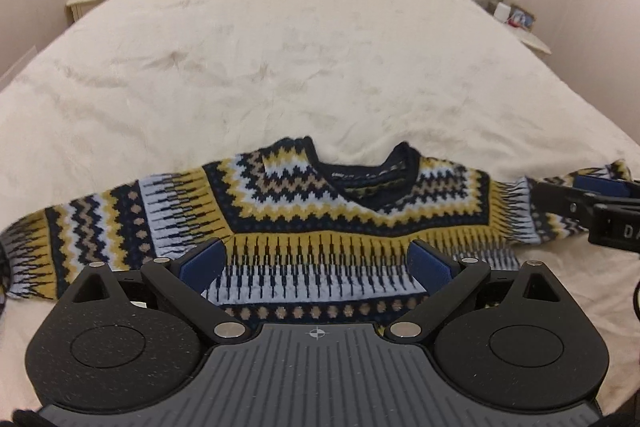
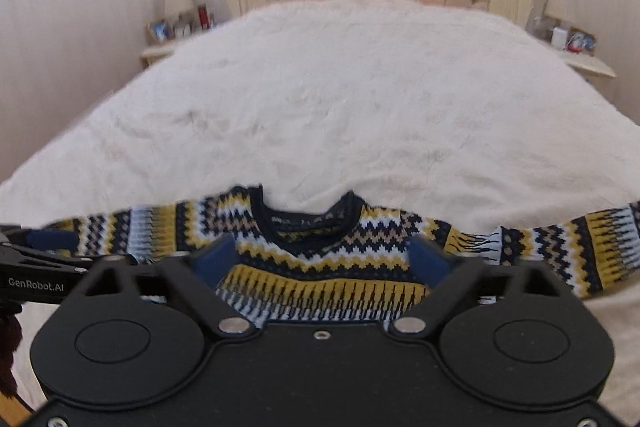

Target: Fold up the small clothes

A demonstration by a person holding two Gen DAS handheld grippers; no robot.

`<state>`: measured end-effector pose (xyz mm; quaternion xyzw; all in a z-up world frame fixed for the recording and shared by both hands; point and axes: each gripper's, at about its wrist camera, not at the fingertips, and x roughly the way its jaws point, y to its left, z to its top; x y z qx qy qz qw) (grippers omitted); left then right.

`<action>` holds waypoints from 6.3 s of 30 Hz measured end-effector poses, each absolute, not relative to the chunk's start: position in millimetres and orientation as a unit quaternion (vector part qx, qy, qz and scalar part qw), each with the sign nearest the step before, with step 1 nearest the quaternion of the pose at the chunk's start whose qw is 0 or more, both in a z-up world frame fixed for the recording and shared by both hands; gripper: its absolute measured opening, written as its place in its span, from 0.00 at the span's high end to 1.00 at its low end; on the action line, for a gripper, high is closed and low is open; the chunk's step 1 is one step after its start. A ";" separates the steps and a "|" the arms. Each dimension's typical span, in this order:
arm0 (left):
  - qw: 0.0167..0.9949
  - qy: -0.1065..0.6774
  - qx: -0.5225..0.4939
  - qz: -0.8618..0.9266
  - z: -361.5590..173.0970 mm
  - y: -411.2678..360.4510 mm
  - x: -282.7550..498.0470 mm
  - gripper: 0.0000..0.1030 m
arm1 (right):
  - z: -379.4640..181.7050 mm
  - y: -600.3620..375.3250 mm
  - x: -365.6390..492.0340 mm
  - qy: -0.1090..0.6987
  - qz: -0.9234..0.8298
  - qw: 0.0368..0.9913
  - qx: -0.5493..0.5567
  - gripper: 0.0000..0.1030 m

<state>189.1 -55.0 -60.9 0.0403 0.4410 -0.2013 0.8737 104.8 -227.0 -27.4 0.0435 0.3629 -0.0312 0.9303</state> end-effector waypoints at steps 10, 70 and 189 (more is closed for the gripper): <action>0.865 0.470 0.046 -0.169 -109.9 -92.1 243.2 0.04 | -61.9 -264.3 171.0 0.410 -0.003 0.912 0.001 0.32; 0.809 0.574 0.100 -0.073 -225.0 -150.6 343.7 0.00 | -122.6 -319.4 276.6 0.439 0.055 0.896 0.028 0.16; 0.838 0.525 0.060 -0.135 -141.3 -62.3 304.3 0.20 | -148.0 -335.7 218.1 0.456 -0.027 0.864 0.211 0.29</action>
